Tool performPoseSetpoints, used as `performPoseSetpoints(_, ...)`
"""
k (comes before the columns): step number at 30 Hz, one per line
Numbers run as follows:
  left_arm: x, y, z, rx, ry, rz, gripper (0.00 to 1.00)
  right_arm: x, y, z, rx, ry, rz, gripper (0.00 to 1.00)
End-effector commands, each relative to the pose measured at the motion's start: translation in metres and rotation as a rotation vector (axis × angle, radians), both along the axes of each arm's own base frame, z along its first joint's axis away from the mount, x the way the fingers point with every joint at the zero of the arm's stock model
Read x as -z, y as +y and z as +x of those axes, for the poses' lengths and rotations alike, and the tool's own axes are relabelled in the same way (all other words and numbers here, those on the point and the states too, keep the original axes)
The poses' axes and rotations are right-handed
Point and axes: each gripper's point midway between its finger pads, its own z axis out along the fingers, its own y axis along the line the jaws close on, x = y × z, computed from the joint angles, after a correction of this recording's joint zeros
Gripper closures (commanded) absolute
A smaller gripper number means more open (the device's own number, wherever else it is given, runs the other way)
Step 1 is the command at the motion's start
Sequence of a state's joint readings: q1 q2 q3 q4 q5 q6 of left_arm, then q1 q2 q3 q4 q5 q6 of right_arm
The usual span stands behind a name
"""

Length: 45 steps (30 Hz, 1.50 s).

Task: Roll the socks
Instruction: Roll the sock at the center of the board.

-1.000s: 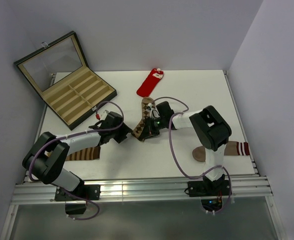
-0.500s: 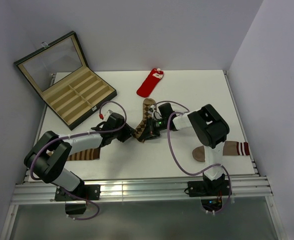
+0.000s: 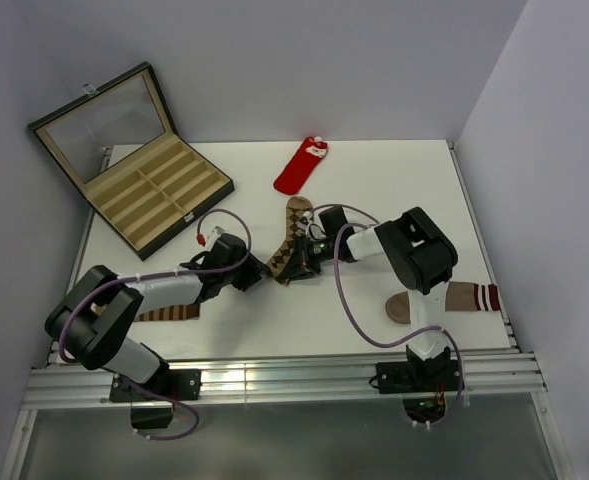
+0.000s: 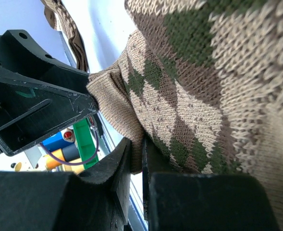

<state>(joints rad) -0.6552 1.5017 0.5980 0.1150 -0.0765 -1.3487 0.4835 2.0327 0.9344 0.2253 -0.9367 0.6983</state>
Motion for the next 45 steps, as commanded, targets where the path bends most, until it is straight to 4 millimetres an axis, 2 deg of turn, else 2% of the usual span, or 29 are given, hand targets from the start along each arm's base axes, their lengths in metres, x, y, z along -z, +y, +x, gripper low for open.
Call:
performPoseSetpoints(1,-0.011,-0.007,0.008,0.019,-0.055,-0.017,0.56,0.052,-0.024,-0.018,0.052,0.103,-0.173,1.00)
performPoseSetpoints(5,0.000,-0.012,0.009,0.035,-0.018,0.004,0.57,0.052,-0.024,-0.017,0.051,0.098,-0.181,1.00)
performPoseSetpoints(9,0.013,-0.012,0.009,0.041,0.028,0.040,0.64,0.051,-0.027,-0.015,0.055,0.075,-0.201,0.98)
performPoseSetpoints(15,0.027,-0.007,0.007,0.029,0.092,0.100,0.82,0.042,-0.029,-0.010,0.035,0.004,-0.239,0.93)
performPoseSetpoints(16,0.033,-0.003,0.002,0.028,0.124,0.127,0.87,0.040,-0.029,-0.006,0.036,-0.025,-0.252,0.91)
performPoseSetpoints(20,0.036,0.000,0.001,0.030,0.147,0.156,0.96,0.017,-0.029,0.001,0.016,-0.185,-0.292,0.76)
performPoseSetpoints(24,0.036,0.001,0.001,0.042,0.160,0.185,1.00,-0.002,-0.027,0.010,0.017,-0.357,-0.366,0.59)
performPoseSetpoints(26,0.035,0.002,0.002,0.048,0.163,0.198,1.00,-0.014,-0.030,0.018,0.032,-0.454,-0.400,0.55)
performPoseSetpoints(28,0.034,0.001,0.003,0.054,0.159,0.203,1.00,-0.020,-0.029,0.017,0.022,-0.523,-0.424,0.50)
performPoseSetpoints(29,0.033,0.001,0.003,0.059,0.156,0.208,1.00,-0.031,-0.028,0.021,0.033,-0.573,-0.419,0.49)
performPoseSetpoints(30,0.031,0.001,0.004,0.063,0.156,0.211,1.00,-0.031,-0.033,0.024,0.055,-0.607,-0.457,0.47)
performPoseSetpoints(32,0.029,-0.001,0.006,0.072,0.150,0.218,1.00,-0.044,-0.029,0.024,0.052,-0.690,-0.453,0.46)
performPoseSetpoints(34,0.030,0.000,0.006,0.077,0.157,0.228,1.00,-0.045,-0.034,0.027,0.067,-0.752,-0.481,0.46)
performPoseSetpoints(37,0.028,-0.002,0.007,0.087,0.157,0.231,1.00,-0.060,-0.029,0.030,0.085,-0.863,-0.470,0.46)
performPoseSetpoints(45,0.030,-0.004,0.007,0.102,0.166,0.238,1.00,-0.074,-0.013,0.022,0.046,-1.031,-0.428,0.47)
